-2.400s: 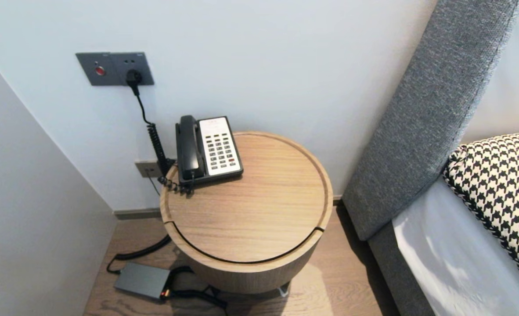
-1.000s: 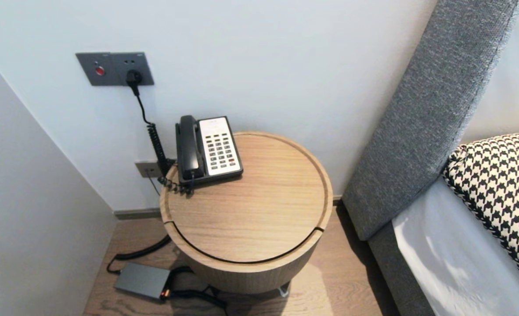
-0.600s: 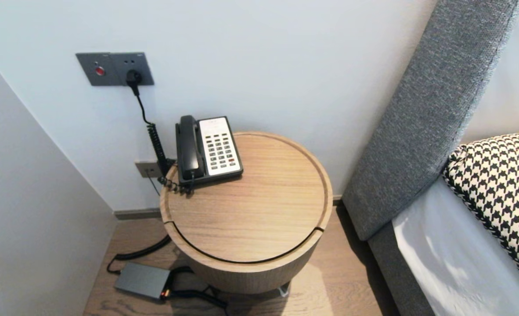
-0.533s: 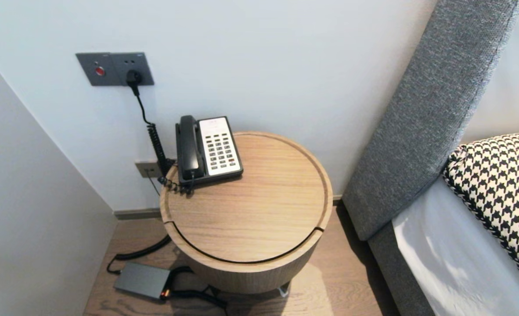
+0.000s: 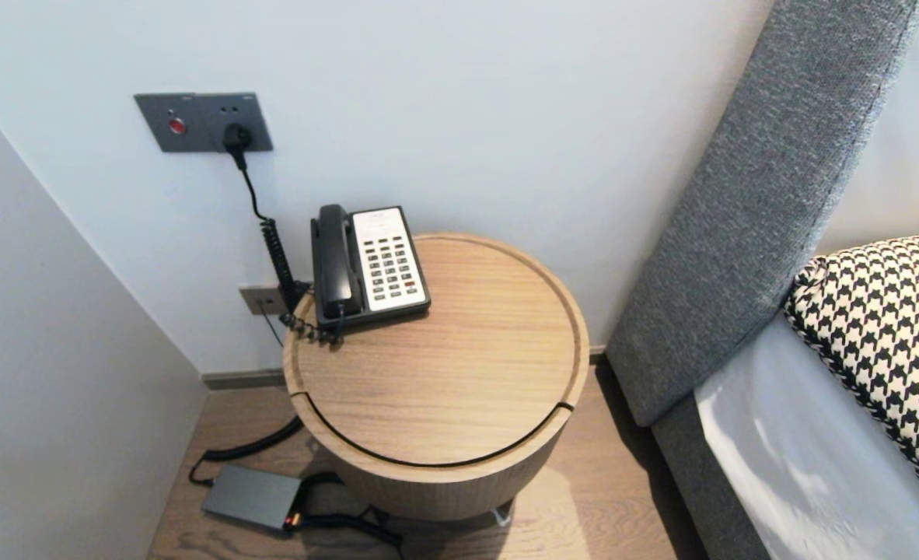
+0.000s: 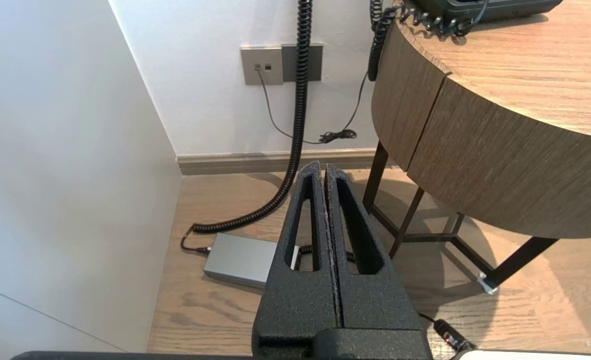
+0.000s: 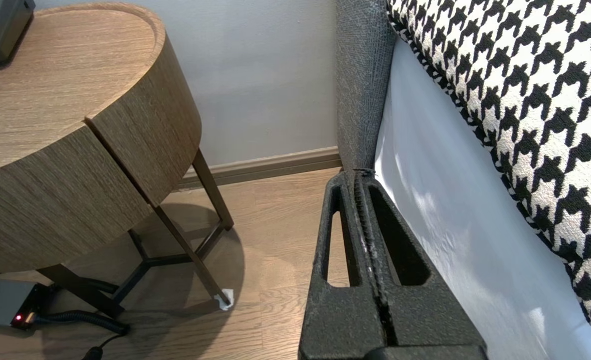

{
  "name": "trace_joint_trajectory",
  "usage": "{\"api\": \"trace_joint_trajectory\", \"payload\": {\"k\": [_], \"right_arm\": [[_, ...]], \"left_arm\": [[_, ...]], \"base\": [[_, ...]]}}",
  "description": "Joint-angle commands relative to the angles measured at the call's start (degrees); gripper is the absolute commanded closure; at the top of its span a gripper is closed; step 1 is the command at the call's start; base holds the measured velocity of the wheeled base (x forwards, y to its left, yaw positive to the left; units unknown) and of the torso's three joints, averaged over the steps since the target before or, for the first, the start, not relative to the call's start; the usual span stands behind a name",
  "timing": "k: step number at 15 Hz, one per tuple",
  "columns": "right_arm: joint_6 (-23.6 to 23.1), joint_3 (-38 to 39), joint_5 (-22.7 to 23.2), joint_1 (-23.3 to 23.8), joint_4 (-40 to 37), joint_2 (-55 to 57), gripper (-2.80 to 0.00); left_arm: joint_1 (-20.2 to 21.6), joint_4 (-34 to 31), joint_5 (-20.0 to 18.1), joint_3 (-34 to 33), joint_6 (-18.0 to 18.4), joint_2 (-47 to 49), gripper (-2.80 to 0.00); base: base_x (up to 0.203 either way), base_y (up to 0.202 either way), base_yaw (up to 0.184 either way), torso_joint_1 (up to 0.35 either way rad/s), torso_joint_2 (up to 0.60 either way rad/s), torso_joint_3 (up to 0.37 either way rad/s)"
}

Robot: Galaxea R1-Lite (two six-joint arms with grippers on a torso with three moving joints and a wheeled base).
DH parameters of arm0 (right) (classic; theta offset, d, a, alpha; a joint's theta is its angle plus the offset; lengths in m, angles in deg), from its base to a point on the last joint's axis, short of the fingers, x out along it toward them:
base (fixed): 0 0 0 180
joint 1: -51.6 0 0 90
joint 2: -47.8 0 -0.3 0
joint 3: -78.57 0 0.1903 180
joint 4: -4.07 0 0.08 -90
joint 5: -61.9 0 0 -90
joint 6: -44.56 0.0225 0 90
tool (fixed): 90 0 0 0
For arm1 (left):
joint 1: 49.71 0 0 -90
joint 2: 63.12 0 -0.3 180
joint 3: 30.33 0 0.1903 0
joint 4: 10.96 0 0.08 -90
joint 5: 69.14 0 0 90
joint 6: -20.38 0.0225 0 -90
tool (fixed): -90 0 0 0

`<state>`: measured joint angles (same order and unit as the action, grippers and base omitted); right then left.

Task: Open the nightstand drawer

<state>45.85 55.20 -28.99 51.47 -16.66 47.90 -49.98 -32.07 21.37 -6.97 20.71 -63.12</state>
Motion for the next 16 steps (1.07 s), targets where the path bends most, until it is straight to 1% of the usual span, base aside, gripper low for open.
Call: {"api": "trace_joint_trajectory", "payload": {"k": [1, 16], "right_arm": [[-0.02, 1.41, 0.01, -0.13, 0.0, 0.08, 0.0], [-0.11, 1.41, 0.1, -0.13, 0.08, -0.01, 0.0]], "left_arm": [[0.0, 0.03, 0.02, -0.53, 0.02, -0.09, 0.0], [0.0, -0.06, 0.02, -0.53, 0.37, -0.09, 0.0]], "base": [[0.0, 0.0, 0.0, 0.0, 0.0, 0.0], [0.0, 0.0, 0.0, 0.0, 0.0, 0.0]]}}
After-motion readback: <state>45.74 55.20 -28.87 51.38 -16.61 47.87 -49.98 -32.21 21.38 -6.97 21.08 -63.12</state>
